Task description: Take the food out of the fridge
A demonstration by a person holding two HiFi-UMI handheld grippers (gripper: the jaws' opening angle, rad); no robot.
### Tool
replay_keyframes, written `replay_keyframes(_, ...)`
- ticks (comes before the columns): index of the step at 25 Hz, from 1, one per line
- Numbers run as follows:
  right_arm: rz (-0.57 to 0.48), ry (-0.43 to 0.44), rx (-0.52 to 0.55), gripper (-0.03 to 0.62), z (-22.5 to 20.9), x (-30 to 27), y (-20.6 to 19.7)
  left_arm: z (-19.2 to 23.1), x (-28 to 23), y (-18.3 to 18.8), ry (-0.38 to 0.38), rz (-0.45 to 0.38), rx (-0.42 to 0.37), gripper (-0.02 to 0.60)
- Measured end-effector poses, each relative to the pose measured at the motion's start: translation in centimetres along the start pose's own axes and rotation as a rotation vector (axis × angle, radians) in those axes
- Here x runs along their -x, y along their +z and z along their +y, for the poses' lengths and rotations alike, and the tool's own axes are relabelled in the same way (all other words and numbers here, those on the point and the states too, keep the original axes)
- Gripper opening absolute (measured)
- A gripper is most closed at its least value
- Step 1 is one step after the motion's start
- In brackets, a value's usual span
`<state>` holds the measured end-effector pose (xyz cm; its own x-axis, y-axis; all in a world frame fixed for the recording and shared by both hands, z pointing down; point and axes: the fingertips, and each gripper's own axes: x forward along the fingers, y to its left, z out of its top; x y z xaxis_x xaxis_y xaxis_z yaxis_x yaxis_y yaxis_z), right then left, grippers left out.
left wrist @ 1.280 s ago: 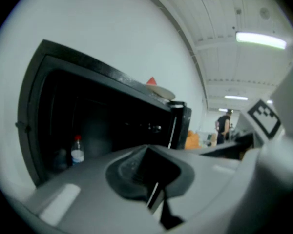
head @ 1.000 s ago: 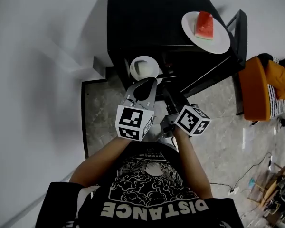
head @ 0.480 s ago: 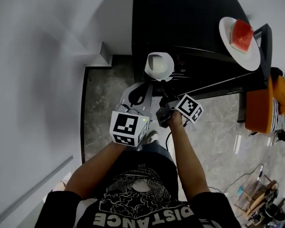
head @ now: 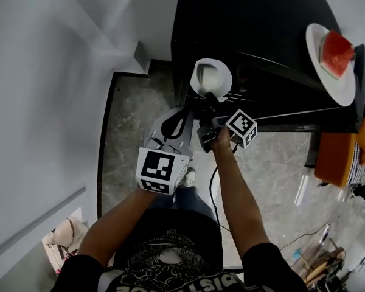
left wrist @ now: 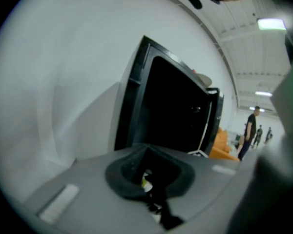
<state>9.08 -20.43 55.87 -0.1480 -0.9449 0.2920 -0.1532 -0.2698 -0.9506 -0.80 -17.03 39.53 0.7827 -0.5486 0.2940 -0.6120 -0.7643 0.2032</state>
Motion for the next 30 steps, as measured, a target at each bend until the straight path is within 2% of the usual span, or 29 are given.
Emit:
replay_keyframes(2, 0.001, 0.003, -0.041, 0.124, -0.2, -0.4, 0.2, 0.1, 0.2, -0.3, 0.013, 0.003, 0.006, 0.002)
replay_keyframes(6, -0.002, -0.008, -0.104, 0.034, -1.0, -0.5, 0.3, 0.4, 0.8, -1.4, 0.037, 0.019, 0.027, 0.002)
replay_keyframes(18, -0.035, 0.065, -0.195, 0.019, -1.6, 0.2, 0.4, 0.6, 1.3, -2.3, 0.062, 0.025, 0.036, 0.002)
replay_keyframes(24, -0.037, 0.048, -0.212, 0.015, -1.5, -0.1, 0.5, 1.2, 1.3, -2.8, 0.075, 0.050, 0.037, 0.002)
replay_keyframes(30, -0.012, 0.038, -0.207, 0.011, -1.4, 0.7, 0.4, 0.8, 1.0, -2.0, 0.071, 0.034, 0.031, 0.002)
